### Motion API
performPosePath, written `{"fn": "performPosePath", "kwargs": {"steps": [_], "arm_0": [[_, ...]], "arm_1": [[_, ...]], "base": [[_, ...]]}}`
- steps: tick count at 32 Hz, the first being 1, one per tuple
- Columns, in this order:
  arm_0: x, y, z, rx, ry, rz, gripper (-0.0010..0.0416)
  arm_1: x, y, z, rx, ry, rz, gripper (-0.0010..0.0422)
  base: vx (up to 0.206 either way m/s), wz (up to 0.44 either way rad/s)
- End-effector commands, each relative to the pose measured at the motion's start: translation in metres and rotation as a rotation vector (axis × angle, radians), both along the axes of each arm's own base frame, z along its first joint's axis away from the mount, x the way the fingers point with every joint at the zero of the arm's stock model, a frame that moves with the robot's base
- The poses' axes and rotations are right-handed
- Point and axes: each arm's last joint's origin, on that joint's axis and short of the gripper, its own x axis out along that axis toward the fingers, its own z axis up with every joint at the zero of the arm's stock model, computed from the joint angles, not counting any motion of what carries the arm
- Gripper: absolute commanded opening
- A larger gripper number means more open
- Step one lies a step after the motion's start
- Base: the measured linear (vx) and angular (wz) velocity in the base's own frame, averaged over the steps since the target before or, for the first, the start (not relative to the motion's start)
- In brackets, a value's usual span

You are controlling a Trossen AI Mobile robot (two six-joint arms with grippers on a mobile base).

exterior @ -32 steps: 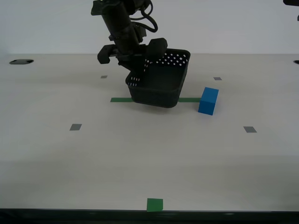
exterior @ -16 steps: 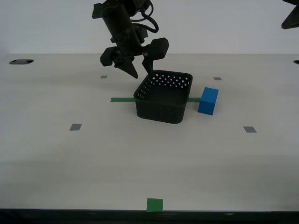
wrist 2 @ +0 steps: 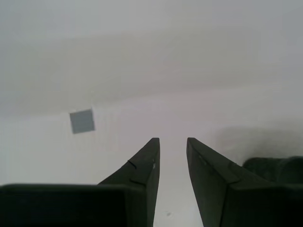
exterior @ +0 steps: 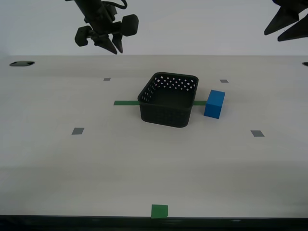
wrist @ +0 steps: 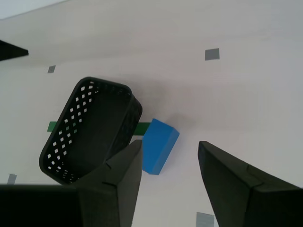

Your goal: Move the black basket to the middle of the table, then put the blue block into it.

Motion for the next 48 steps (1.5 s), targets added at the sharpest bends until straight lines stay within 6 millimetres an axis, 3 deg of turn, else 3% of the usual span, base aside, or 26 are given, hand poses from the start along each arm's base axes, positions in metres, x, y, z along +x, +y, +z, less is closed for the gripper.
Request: {"fn": "performPosePath", "kwargs": {"steps": [1,6,12,16,26,34,43,48], "arm_0": [[0.005,0.006,-0.009,0.009,0.051,0.01,0.0202],[0.022,0.032,-0.044,-0.004,0.188,0.077,0.0275],[0.044,0.045,-0.07,-0.011,0.245,0.079,0.0253],[0.058,0.052,-0.082,-0.024,0.288,0.085,0.0239],[0.097,0.083,-0.1,-0.048,0.338,0.136,0.0296],[0.094,0.087,-0.104,-0.19,0.427,0.095,0.0285],[0.095,0.089,-0.104,-0.158,0.422,0.041,0.0305],[0.101,0.093,-0.121,-0.16,0.47,0.05,0.0301]], "arm_1": [[0.004,0.008,0.003,-0.001,-0.011,0.014,0.0049],[0.011,0.031,0.003,0.149,-0.06,0.067,-0.0003],[0.014,0.049,0.002,0.252,-0.073,0.082,0.0],[0.015,0.051,0.002,0.251,-0.073,0.085,0.0],[0.016,0.051,0.003,0.247,-0.087,0.087,0.0],[0.016,0.051,0.003,0.247,-0.09,0.087,0.0],[0.016,0.051,0.003,0.246,-0.093,0.087,0.0],[0.016,0.05,0.003,0.245,-0.093,0.087,0.0]], "base": [[0.0,0.0],[0.0,0.0],[0.0,0.0],[0.0,0.0],[0.0,0.0],[0.0,0.0],[0.0,0.0],[0.0,0.0]]}}
